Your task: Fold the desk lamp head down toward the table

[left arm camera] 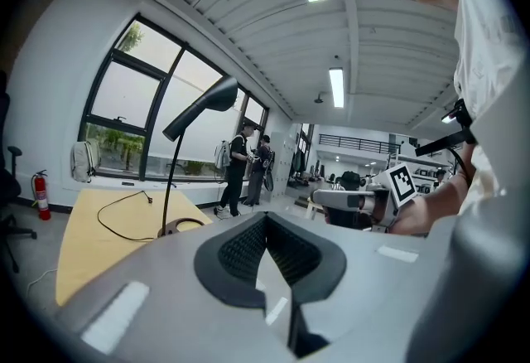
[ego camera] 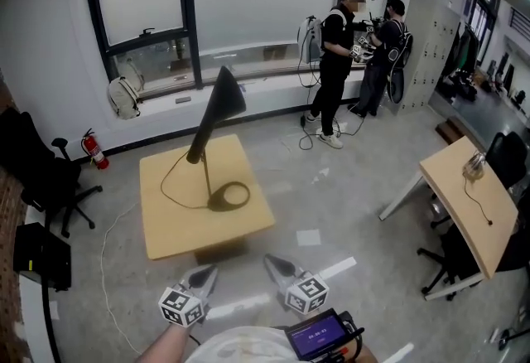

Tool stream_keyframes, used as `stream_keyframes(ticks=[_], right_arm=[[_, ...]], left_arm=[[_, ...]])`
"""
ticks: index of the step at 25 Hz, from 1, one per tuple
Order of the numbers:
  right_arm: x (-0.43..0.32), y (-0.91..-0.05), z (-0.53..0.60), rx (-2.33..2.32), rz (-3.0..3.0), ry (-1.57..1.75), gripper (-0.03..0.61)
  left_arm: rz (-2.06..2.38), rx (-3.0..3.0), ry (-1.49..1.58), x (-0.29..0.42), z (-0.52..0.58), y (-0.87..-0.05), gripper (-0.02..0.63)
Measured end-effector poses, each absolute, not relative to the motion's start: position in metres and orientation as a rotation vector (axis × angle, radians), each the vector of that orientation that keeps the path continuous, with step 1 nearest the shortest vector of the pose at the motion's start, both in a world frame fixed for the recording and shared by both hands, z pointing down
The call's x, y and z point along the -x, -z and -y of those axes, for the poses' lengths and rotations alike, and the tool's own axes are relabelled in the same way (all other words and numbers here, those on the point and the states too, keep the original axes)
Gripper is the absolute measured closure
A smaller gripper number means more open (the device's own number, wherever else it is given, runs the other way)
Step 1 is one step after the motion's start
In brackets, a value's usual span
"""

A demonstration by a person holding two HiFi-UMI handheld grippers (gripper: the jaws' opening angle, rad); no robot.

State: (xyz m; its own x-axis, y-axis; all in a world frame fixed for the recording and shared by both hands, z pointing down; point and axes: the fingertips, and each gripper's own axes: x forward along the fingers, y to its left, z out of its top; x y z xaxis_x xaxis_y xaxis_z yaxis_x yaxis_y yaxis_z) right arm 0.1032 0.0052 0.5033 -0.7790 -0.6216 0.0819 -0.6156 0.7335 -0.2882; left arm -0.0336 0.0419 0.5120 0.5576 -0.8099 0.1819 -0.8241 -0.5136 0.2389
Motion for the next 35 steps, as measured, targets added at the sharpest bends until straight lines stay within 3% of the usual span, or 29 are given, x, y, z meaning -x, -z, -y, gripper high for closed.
stream_keyframes(ticks=[19, 35], right_arm=[[-0.115, -0.496, 0.069, 0.813, -3.009, 0.441, 0.565], [-0.048, -0.473, 0.134, 0.767, -3.045, 0.387, 0.565]], left_arm=[[1.603, -2.399, -0.074, 0.035, 0.009, -0.489, 0.612], [1.706, -2.372, 0.029, 0.108, 0.073, -0.475, 0.612]])
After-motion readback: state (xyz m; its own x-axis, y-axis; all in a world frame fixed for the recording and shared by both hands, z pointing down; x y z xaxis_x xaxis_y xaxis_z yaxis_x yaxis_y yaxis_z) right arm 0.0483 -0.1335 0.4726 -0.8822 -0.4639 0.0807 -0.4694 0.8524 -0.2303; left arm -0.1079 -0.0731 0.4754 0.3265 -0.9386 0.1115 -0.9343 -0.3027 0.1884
